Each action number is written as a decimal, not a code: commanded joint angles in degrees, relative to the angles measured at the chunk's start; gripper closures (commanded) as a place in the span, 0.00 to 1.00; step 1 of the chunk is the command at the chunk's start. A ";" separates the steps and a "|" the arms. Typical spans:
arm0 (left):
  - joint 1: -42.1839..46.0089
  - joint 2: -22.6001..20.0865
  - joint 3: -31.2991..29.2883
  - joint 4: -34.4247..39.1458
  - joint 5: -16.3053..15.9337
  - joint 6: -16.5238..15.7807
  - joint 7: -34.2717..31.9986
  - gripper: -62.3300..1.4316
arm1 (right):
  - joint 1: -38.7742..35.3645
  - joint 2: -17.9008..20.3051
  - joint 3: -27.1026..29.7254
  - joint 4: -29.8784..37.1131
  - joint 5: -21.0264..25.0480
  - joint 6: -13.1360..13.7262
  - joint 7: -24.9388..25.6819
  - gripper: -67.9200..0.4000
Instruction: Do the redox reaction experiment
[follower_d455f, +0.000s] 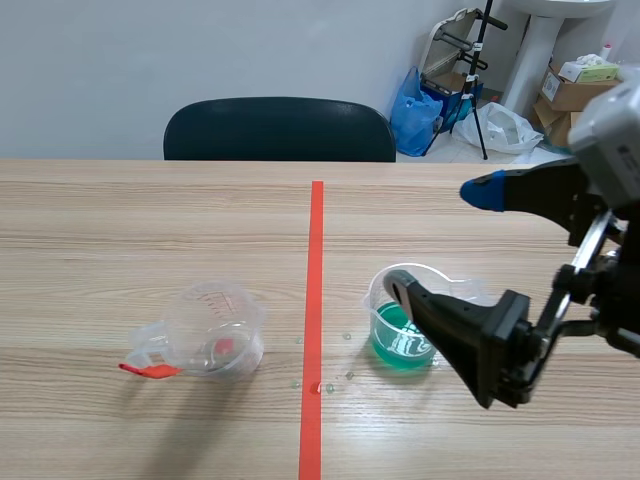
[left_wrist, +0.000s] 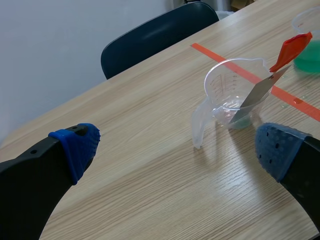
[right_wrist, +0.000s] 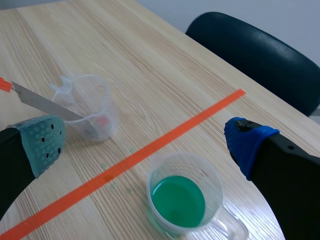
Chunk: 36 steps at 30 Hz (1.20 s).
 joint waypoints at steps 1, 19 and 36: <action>-0.02 -0.15 -0.35 0.44 -0.57 0.31 -0.79 0.00 | -0.87 0.11 1.75 0.50 0.66 -0.24 1.49 0.00; -0.02 -0.15 -0.35 0.44 -0.57 0.46 -0.79 0.00 | -9.94 0.15 13.09 3.48 -0.68 -6.16 5.11 0.00; -0.02 -0.15 -0.33 0.44 -0.57 0.48 -0.79 0.00 | -9.94 0.15 13.11 6.60 0.61 -8.81 -0.02 0.00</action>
